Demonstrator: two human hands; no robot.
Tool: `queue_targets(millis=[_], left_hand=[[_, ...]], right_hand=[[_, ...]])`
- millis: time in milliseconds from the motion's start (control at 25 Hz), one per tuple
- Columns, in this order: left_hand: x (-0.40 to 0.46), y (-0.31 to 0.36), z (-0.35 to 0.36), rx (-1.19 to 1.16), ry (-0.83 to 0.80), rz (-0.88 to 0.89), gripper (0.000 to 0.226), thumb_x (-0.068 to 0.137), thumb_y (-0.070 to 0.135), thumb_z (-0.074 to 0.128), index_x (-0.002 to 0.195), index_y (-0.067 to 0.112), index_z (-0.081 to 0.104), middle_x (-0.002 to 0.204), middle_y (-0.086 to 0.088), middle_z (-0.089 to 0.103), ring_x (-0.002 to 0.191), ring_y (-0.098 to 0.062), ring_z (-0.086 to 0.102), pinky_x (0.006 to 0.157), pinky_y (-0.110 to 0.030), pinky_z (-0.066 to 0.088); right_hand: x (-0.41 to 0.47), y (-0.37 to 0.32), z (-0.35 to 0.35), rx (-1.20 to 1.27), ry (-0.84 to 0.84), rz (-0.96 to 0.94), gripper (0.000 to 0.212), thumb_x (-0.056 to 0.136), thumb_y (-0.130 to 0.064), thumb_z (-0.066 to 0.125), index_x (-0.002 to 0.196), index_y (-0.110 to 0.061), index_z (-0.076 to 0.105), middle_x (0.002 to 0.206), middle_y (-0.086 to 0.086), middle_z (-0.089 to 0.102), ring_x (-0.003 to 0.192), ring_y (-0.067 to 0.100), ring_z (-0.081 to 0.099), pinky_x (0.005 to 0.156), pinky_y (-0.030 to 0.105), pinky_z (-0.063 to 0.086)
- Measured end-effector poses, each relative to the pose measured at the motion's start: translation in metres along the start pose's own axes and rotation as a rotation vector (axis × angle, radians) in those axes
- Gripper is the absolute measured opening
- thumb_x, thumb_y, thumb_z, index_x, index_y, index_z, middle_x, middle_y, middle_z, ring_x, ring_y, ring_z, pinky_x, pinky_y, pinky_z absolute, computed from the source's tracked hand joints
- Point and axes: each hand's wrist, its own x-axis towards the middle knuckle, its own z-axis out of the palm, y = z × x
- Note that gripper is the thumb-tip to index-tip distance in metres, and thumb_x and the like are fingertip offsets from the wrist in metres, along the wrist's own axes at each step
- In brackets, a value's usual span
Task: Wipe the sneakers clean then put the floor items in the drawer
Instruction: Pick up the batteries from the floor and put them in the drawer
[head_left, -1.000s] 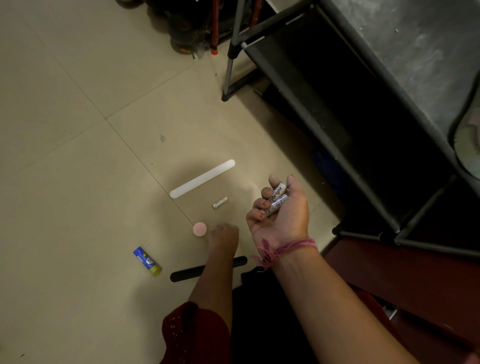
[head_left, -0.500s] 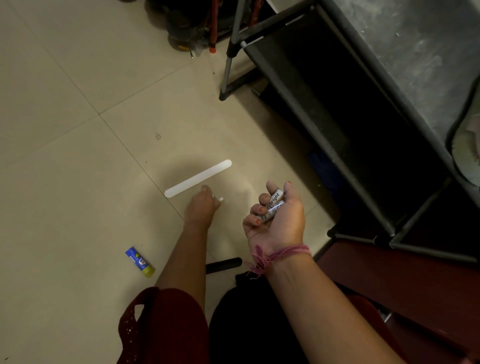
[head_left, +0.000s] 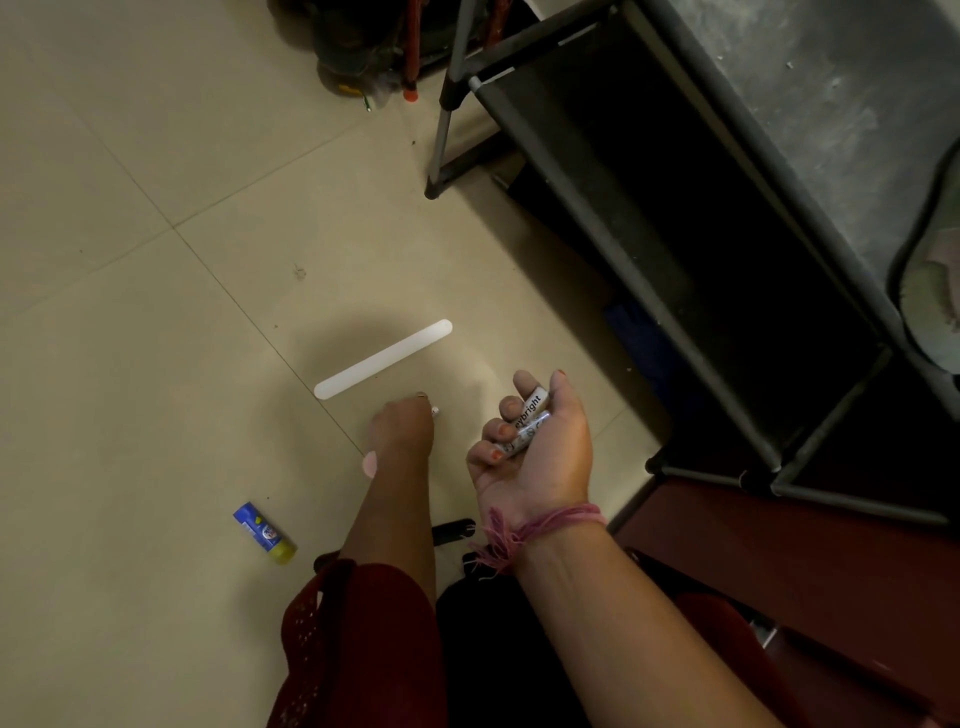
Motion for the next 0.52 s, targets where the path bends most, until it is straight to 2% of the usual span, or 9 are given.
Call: queue_targets(millis=[120,200,320,440,520], left_hand=[[-0.005,0.001,-0.003,-0.221,-0.040,-0.048,0.030,0.097,0.030,0.048,0.108,0.006,0.062,0.104,-0.015,0.066,0.099,-0.032,0.063,0.075,-0.031,0.043],[-0.013,0.003,-0.010,-0.484,-0.042,-0.053,0.030,0.095,0.030,0.054,0.093,0.002,0.062,0.086,-0.016,0.062,0.086,-0.030,0.061,0.066,-0.030,0.037],[-0.034,0.006,-0.016,-0.914,-0.035,-0.009,0.025,0.092,0.024,0.057,0.076,0.005,0.061,0.073,-0.008,0.062,0.070,-0.020,0.057,0.064,-0.029,0.040],[-0.062,0.018,-0.030,-1.168,-0.071,0.053,0.017,0.093,0.021,0.055,0.087,0.009,0.065,0.077,0.001,0.065,0.068,-0.002,0.059,0.063,-0.023,0.045],[-0.082,0.032,-0.049,-1.424,-0.133,-0.036,0.016,0.096,0.026,0.050,0.100,0.015,0.061,0.085,0.005,0.062,0.074,-0.001,0.058,0.068,-0.020,0.047]], right_hand=[[0.000,0.001,-0.001,0.013,-0.018,0.013,0.030,0.094,-0.042,0.046,0.083,-0.017,0.058,0.054,-0.006,0.042,0.039,0.005,0.033,0.036,0.014,0.023],[0.000,0.000,0.000,0.021,-0.046,0.029,0.031,0.094,-0.042,0.045,0.082,-0.017,0.058,0.053,-0.006,0.043,0.039,0.005,0.034,0.038,0.014,0.023],[-0.003,-0.003,0.005,0.017,-0.078,0.032,0.033,0.096,-0.039,0.043,0.082,-0.015,0.060,0.056,-0.003,0.046,0.046,0.009,0.040,0.045,0.019,0.030],[-0.006,-0.010,0.007,0.062,-0.140,0.041,0.023,0.092,-0.026,0.041,0.090,-0.012,0.059,0.066,0.004,0.049,0.057,0.015,0.045,0.056,0.026,0.033],[-0.010,-0.017,0.008,0.059,-0.160,0.059,0.019,0.089,-0.018,0.042,0.095,-0.011,0.058,0.071,0.007,0.052,0.061,0.017,0.048,0.061,0.028,0.037]])
